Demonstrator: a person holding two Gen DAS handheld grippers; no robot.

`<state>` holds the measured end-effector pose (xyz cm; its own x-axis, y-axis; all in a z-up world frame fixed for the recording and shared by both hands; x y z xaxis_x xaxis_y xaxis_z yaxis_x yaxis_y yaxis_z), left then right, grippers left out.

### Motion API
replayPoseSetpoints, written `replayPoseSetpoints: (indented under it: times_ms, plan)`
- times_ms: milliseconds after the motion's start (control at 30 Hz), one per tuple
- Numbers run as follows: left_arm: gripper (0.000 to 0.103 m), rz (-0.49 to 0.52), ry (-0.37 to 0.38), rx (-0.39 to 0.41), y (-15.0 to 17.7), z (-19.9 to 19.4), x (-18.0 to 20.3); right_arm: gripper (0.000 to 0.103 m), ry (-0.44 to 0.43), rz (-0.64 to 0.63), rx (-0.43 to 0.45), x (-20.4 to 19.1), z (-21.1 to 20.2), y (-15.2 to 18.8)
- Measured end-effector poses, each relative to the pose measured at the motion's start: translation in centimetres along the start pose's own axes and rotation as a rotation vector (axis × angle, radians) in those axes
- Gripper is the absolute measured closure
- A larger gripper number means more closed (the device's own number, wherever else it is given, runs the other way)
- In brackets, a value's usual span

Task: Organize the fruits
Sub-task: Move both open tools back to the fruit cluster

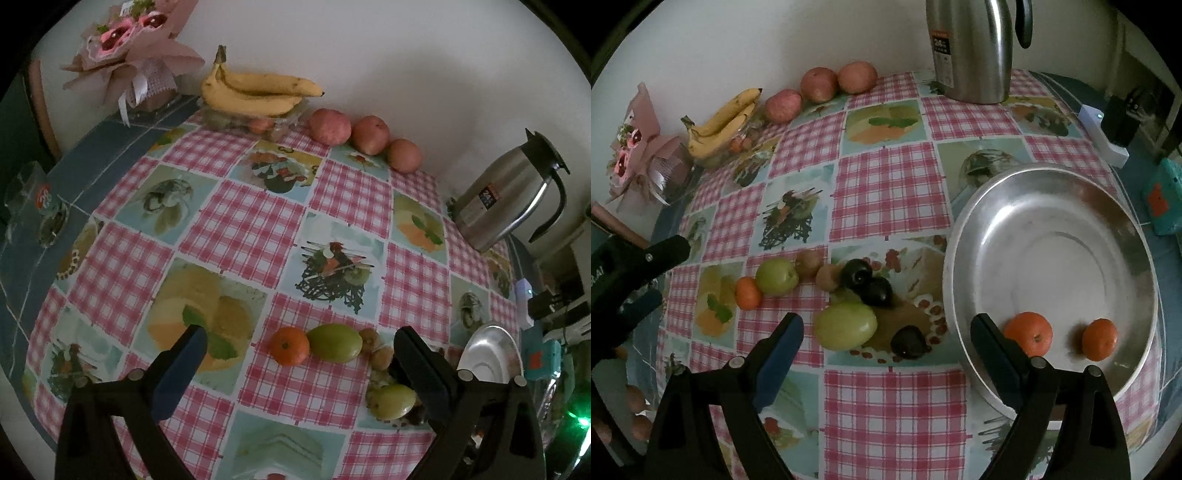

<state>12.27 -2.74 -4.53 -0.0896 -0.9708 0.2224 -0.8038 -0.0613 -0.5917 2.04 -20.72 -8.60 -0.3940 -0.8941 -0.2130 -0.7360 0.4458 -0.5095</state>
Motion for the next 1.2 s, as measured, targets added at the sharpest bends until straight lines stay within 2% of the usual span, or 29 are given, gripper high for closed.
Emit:
replayPoseSetpoints:
  times_ms: [100, 267, 433, 767, 1200]
  plan:
    - [0.002, 0.006, 0.017, 0.013, -0.3, -0.4, 0.5, 0.012, -0.017, -0.003, 0.002, -0.4, 0.0, 0.0]
    - [0.002, 0.017, 0.023, 0.0, -0.2, -0.2, 0.8, 0.022, -0.028, -0.041, -0.016, -1.2, 0.2, 0.3]
    - [0.002, 0.051, 0.005, -0.07, 1.3, 1.2, 1.2, 0.046, -0.014, -0.04, -0.069, -0.9, 1.1, 1.3]
    - [0.002, 0.076, 0.008, -0.217, 5.0, 4.5, 2.1, 0.054, 0.051, -0.069, -0.147, 0.0, 2.7, 2.8]
    - [0.002, 0.085, 0.008, -0.265, 6.1, 5.7, 2.5, 0.064, 0.138, -0.177, -0.182, -0.3, 4.9, 3.9]
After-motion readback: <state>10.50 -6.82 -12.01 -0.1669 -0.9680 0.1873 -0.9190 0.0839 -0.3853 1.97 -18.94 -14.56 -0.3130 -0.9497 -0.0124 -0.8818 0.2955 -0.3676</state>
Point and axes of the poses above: each gripper's, at about its wrist camera, not at the fingertips, and z roughly the way its jaws point, x to its right, y to its underside, the point moved 8 cm from there along z, roughly the way its jaws point, and after that the axes turned 10 degrees about x, right-handed, at the moved point
